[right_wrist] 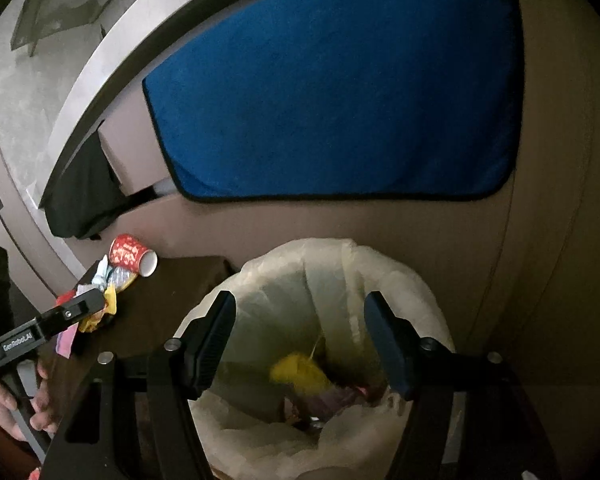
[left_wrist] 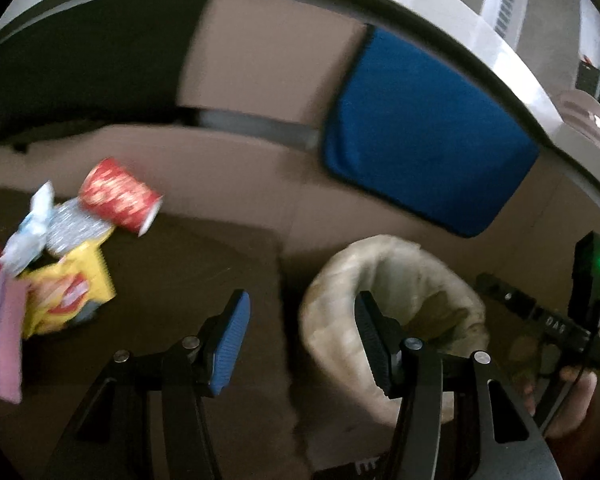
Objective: Collect trash
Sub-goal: 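Open both grippers over the bin to drop the tissue pack and wrapper, then grasp the red plastic bag with the left gripper while the right gripper grasps the purple sponge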
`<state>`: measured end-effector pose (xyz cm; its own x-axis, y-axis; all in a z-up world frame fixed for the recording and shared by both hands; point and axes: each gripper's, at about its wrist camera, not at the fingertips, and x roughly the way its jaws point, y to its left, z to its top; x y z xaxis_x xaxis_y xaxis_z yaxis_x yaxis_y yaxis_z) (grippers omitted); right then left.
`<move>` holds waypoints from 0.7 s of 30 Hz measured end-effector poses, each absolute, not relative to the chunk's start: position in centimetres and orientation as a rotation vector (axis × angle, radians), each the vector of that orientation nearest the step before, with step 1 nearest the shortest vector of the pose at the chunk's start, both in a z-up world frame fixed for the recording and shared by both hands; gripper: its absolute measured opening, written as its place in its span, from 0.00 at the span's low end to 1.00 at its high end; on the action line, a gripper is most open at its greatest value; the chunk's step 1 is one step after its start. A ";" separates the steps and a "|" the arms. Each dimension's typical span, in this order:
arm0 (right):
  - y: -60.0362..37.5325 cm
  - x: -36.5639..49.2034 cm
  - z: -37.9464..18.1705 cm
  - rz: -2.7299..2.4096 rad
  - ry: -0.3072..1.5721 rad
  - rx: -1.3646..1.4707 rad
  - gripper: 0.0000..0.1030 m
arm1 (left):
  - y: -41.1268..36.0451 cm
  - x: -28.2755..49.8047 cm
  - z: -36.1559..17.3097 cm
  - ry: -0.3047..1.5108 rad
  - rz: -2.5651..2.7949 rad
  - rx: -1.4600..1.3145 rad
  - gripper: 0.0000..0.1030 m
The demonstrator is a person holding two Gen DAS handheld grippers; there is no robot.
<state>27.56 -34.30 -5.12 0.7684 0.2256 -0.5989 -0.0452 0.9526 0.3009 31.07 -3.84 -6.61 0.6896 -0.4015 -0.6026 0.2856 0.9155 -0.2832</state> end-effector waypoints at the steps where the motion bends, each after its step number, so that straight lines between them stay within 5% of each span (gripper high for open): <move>1: -34.0 27.5 -5.1 0.148 0.683 0.275 0.61 | -3.0 30.7 -6.8 0.718 -0.374 -0.176 0.54; 21: -17.8 28.2 -3.3 0.311 0.619 0.099 0.57 | 22.8 24.8 -6.9 0.598 0.058 -0.331 0.54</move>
<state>28.21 -17.76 -3.29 0.7697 0.3153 -0.5552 -0.2565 0.9490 0.1833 24.79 22.75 -6.93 0.8266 -0.0420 -0.5613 -0.1482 0.9458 -0.2889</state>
